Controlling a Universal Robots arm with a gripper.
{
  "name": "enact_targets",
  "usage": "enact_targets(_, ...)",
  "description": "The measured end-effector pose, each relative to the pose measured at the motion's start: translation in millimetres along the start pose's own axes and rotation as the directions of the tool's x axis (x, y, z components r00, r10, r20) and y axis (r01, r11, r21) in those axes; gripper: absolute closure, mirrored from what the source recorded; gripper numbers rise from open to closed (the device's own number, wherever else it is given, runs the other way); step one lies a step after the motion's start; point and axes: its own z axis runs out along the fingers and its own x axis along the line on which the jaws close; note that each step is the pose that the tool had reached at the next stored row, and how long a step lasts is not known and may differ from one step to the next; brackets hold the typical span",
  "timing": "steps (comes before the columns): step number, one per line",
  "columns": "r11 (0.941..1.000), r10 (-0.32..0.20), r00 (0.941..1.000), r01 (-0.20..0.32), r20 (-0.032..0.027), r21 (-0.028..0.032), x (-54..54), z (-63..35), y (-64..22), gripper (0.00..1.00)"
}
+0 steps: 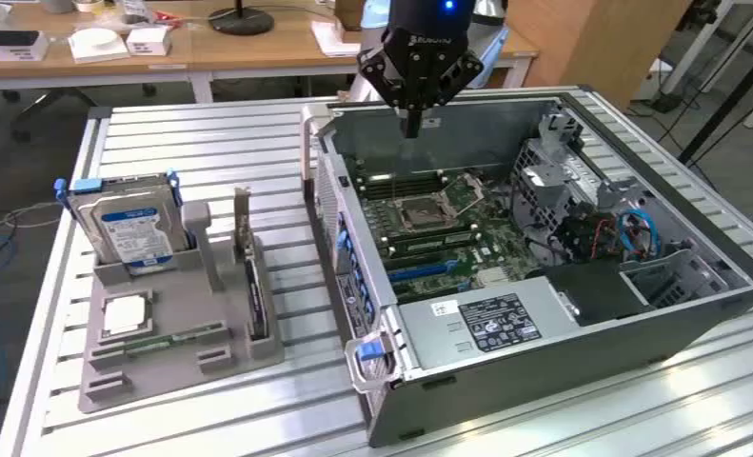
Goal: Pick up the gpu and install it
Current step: 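Reach for the gpu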
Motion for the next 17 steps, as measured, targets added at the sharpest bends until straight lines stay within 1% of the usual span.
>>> enact_targets(17,1.0,0.0,1.0,0.0,0.0,0.0,0.0,0.0,0.0,0.89)
